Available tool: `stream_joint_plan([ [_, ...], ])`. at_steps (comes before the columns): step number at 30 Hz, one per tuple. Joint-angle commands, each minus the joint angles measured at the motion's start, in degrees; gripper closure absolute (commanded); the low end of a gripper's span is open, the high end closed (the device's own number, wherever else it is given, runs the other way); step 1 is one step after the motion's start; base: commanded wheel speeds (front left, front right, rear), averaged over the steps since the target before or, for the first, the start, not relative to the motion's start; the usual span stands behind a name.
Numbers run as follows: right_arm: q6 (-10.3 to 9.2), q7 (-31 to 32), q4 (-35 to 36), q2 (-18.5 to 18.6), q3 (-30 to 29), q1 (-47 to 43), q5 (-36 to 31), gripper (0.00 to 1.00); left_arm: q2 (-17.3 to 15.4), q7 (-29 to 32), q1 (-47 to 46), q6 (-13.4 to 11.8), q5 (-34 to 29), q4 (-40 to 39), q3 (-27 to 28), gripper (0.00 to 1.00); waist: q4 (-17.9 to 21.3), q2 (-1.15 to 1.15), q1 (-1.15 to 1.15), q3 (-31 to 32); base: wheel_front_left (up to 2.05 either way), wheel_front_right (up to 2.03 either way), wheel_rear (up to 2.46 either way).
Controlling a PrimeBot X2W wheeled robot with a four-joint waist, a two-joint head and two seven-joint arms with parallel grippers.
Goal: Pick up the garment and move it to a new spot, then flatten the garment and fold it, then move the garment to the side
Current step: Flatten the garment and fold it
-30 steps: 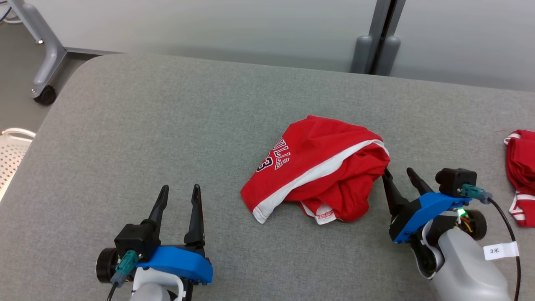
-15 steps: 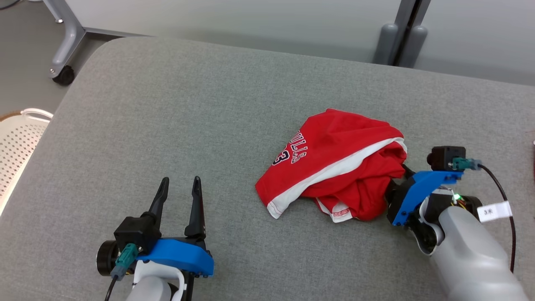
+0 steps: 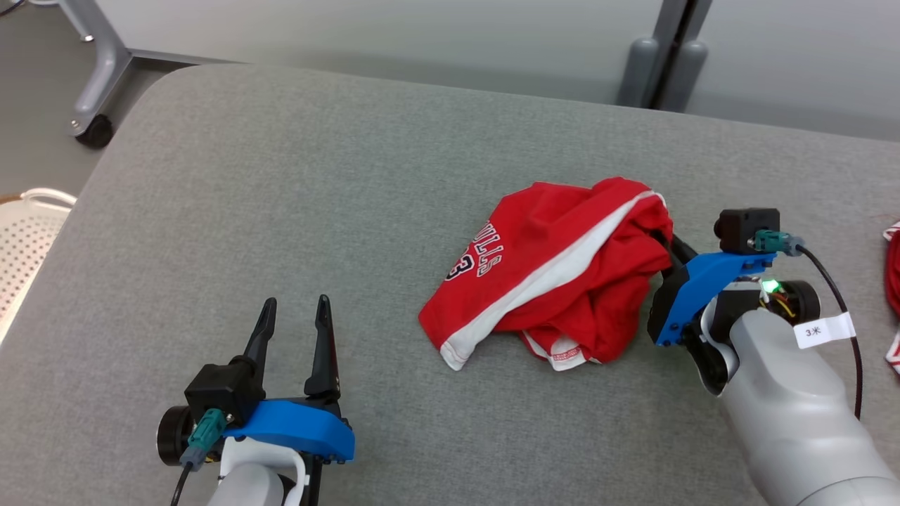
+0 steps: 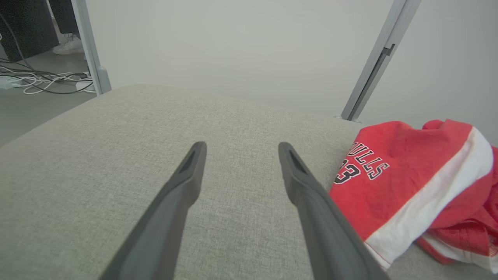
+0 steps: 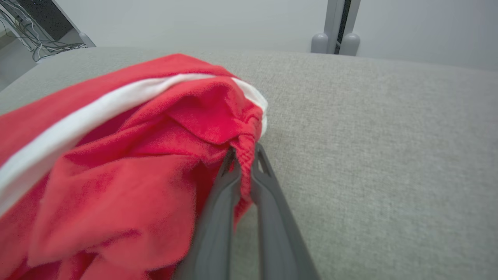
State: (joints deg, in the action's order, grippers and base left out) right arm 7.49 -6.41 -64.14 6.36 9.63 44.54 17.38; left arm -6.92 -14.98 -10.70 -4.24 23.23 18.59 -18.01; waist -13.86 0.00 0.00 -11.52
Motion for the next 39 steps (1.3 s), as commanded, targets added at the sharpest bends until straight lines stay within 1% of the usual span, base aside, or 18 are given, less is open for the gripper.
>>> stream_joint_plan([
  [1,0.01,-0.67,0.21,0.37,-0.11,1.03,-0.07,1.0,-0.03,-0.25,0.01,-0.11,-0.16,-0.05,-0.05,0.0,0.56,0.0,0.0,0.41,0.0,0.0,0.0],
  [8,0.01,-6.28,4.54,1.36,-0.81,1.31,-3.85,1.0,-0.25,-0.27,0.87,0.04,-0.39,-0.02,-0.07,0.0,4.13,0.0,0.0,2.31,0.0,0.0,0.0],
  [14,0.01,-8.04,12.25,1.71,-3.13,-4.17,-8.81,1.0,-0.61,-0.26,1.91,-0.28,-0.22,-0.32,0.11,0.0,7.48,0.0,0.0,4.0,0.0,0.0,0.0],
  [17,0.01,-8.29,17.93,1.19,-5.55,-9.18,-11.55,1.0,-0.81,-0.27,2.2,-0.43,-0.05,-0.54,0.2,0.0,8.87,0.0,0.0,4.51,0.0,0.0,0.0],
  [23,0.01,-6.69,30.36,-1.62,-10.97,-23.01,-18.1,1.0,-1.14,-0.27,2.36,-0.66,0.25,-1.09,0.24,0.0,10.39,0.0,0.0,4.42,0.0,0.0,0.0],
  [28,0.01,-3.85,38.33,-3.23,-11.61,-32.83,-21.91,1.0,-1.35,-0.27,1.8,-0.83,0.38,-1.34,0.29,0.0,10.8,0.0,0.0,3.89,0.0,0.0,0.0],
  [30,0.01,-3.45,39.94,-3.44,-10.26,-35.26,-22.96,1.0,-1.43,-0.27,1.56,-0.75,0.4,-1.32,0.31,0.0,10.81,0.0,0.0,3.78,0.0,0.0,0.0],
  [33,0.01,-2.9,40.61,-3.49,-7.43,-37.49,-22.6,1.0,-1.69,-0.27,1.36,-0.8,0.5,-1.25,0.27,0.0,10.72,0.0,0.0,3.82,0.0,0.0,0.0],
  [39,0.01,-2.63,36.86,-3.37,-5.49,-38.51,-22.99,1.0,-1.71,-0.23,1.3,-0.77,0.72,-0.73,-0.18,0.0,10.25,0.0,0.0,4.62,0.0,0.0,0.0],
])
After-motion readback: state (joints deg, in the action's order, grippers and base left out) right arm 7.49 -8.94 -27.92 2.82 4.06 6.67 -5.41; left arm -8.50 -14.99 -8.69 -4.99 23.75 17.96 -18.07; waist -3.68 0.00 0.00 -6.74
